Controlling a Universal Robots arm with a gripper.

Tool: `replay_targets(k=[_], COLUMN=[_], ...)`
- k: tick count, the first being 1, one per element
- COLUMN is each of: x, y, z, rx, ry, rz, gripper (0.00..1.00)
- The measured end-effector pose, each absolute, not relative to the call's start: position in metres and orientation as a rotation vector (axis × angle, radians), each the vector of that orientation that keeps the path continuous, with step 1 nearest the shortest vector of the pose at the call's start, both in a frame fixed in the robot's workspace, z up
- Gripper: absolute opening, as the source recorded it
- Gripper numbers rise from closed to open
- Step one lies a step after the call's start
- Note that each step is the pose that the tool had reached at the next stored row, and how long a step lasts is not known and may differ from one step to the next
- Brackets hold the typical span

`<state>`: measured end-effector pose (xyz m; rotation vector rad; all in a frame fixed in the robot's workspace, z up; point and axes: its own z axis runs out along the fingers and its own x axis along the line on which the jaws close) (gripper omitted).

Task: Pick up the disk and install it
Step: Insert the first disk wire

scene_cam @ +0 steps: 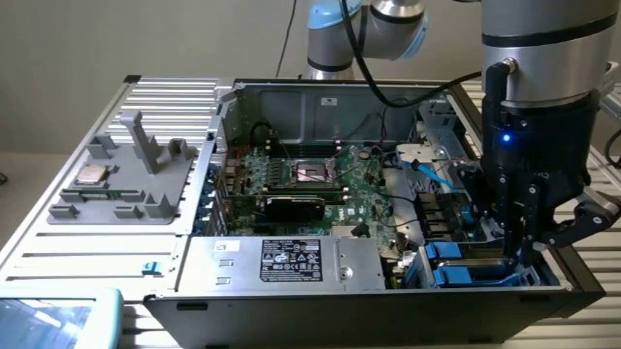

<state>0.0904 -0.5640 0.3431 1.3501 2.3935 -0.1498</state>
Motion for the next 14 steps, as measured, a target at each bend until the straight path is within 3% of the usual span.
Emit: replay_targets(k=[8,14], x=[0.089,0.089], y=[-0.569,-0.576], z=[0.344,0.353], rx=[1.394,1.394], ry=[2.439,2.446], rz=[-0.002,0.029], gripper=[0.24,0.24])
